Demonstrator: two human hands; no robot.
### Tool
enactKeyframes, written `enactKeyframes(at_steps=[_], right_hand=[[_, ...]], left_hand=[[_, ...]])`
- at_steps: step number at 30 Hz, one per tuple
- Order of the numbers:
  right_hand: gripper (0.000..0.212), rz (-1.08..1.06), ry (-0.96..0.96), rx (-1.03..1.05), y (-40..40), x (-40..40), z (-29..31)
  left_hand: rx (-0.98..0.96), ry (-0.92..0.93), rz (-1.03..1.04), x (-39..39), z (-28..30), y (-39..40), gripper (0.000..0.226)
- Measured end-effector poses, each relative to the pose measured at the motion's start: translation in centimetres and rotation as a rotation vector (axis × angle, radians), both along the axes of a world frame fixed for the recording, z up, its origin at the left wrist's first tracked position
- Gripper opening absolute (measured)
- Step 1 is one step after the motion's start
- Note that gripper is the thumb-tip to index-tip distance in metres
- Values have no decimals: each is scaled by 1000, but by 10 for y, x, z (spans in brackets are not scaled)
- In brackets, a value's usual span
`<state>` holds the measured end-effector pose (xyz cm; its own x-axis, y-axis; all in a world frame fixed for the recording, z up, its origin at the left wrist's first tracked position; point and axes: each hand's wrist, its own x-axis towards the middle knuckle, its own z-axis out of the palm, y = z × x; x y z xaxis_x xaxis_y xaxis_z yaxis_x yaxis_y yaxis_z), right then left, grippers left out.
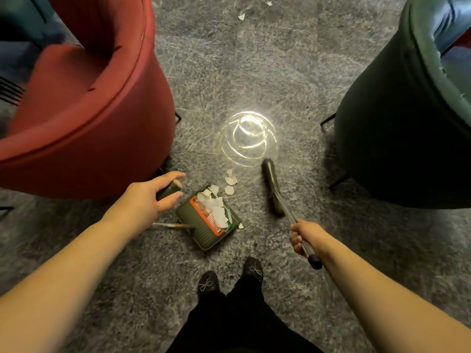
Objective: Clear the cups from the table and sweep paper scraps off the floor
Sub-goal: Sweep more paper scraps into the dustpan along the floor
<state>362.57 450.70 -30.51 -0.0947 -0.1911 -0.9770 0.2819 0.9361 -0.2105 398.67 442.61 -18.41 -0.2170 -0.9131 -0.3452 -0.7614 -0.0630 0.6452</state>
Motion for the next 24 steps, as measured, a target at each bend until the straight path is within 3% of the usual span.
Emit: enactKeyframes(at_steps=[5, 9, 15, 24], right_hand=[[51, 129, -45, -21, 14, 25, 6], [47, 207, -69, -51, 20, 29, 22], [55, 184, -54, -102, 19, 10, 40], [49, 357, 31, -150, -49, 3, 21]], left_hand=[[7, -31, 10, -3, 2, 3, 51], [45, -59, 37, -1, 1, 12, 50], [23, -69, 88, 8, 6, 32, 55], [54, -79, 194, 24, 21, 46, 41]])
